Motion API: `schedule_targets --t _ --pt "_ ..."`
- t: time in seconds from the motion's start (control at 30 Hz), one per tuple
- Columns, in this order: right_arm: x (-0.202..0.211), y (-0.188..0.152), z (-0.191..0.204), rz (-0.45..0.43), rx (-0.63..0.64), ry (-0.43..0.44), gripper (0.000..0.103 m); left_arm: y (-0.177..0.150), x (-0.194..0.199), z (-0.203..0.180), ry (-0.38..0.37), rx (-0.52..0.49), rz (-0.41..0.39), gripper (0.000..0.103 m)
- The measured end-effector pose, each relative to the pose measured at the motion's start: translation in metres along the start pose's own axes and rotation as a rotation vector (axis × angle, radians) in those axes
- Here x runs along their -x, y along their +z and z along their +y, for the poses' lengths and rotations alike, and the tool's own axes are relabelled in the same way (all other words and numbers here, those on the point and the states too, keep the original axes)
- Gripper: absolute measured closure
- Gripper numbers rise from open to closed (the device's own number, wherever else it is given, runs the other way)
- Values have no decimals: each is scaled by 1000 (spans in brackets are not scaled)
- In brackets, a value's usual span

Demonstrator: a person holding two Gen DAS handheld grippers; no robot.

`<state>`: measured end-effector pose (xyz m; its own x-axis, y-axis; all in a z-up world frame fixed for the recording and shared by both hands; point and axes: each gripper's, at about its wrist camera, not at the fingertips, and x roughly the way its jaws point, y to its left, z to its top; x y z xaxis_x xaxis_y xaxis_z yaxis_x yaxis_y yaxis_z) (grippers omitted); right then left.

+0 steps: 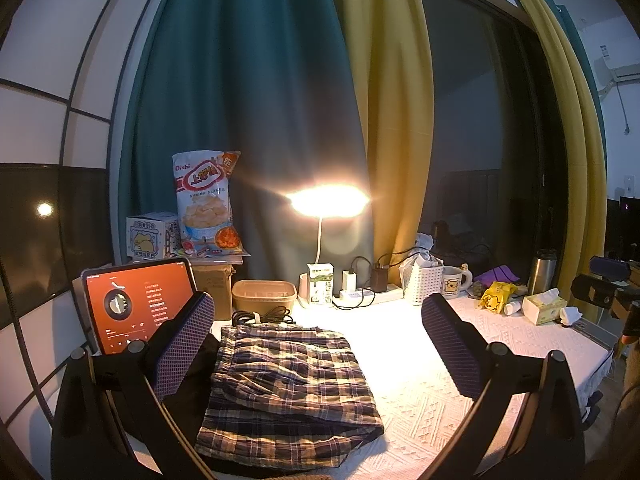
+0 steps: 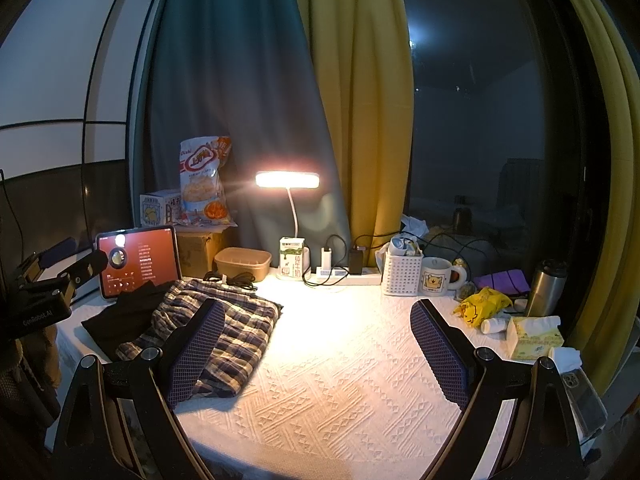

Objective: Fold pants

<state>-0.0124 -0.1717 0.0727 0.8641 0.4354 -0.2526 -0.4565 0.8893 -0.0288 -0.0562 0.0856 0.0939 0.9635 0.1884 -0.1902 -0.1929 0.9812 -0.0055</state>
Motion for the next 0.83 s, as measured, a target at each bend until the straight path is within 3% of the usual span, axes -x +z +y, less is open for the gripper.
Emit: schedule_targets --t 0.83 --pt "0 -7 -1 8 2 2 8 0 1 -2 -3 5 -3 1"
